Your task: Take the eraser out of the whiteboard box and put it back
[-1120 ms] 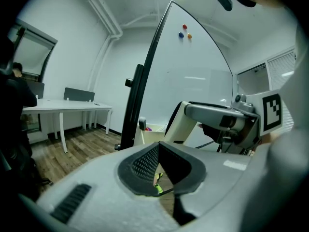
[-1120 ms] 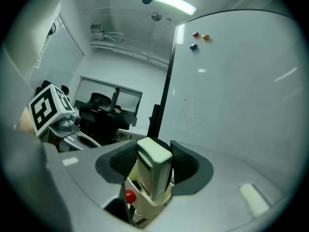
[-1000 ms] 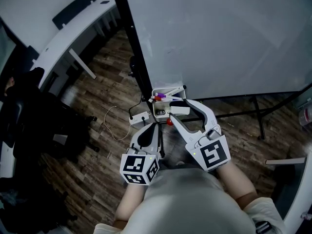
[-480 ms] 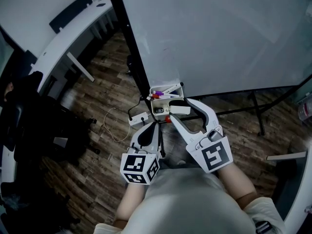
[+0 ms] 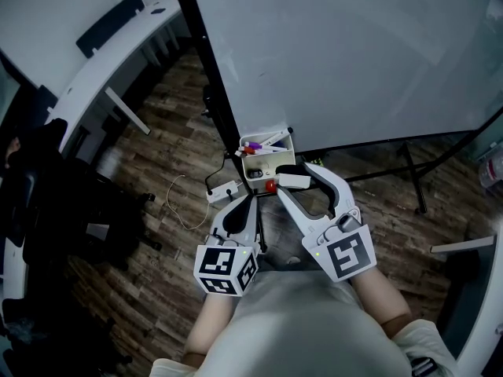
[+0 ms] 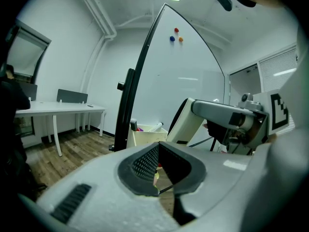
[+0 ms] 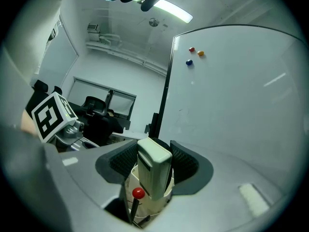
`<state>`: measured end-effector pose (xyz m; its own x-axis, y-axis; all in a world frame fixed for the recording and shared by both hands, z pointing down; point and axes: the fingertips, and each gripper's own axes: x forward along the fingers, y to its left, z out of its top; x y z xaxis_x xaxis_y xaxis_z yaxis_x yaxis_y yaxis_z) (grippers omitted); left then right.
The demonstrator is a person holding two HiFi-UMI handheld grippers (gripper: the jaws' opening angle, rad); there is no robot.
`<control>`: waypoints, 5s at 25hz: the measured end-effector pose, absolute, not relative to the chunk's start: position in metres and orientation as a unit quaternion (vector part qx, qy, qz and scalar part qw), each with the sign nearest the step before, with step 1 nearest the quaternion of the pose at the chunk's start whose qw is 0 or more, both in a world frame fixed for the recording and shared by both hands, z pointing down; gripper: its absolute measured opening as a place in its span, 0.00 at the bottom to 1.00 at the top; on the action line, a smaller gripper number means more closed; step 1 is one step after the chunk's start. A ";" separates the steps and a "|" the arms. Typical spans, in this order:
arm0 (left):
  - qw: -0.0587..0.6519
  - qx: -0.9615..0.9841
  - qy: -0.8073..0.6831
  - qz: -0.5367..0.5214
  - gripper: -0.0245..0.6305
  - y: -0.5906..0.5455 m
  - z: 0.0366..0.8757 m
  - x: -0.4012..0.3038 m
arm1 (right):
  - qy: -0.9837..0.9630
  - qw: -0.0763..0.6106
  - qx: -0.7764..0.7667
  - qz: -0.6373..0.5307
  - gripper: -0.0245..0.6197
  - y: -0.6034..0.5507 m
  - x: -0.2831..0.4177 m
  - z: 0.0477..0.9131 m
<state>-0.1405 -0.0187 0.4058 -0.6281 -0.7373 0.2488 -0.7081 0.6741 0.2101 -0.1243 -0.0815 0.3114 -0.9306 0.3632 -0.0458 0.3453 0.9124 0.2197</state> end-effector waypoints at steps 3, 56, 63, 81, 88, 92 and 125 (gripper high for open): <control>0.157 0.406 -0.899 -0.046 0.05 -0.019 0.406 -0.137 | 0.978 0.043 0.174 0.103 0.38 -0.082 -0.118 0.313; 0.155 0.398 -0.903 -0.046 0.05 -0.022 0.405 -0.135 | 0.979 0.049 0.182 0.082 0.38 -0.084 -0.116 0.311; 0.156 0.386 -0.908 -0.050 0.05 -0.017 0.405 -0.146 | 0.975 0.044 0.196 0.090 0.38 -0.079 -0.133 0.311; 0.156 0.376 -0.911 -0.062 0.04 -0.024 0.401 -0.174 | 0.973 0.031 0.209 0.092 0.38 -0.087 -0.165 0.324; 0.147 0.383 -0.910 -0.057 0.04 -0.030 0.399 -0.178 | 0.971 0.024 0.220 0.094 0.38 -0.088 -0.172 0.331; 0.151 0.377 -0.912 -0.057 0.04 -0.030 0.402 -0.182 | 0.969 0.015 0.226 0.095 0.38 -0.088 -0.176 0.339; 0.172 0.370 -0.911 -0.059 0.04 -0.037 0.411 -0.201 | 0.962 -0.091 0.248 0.070 0.37 -0.091 -0.196 0.414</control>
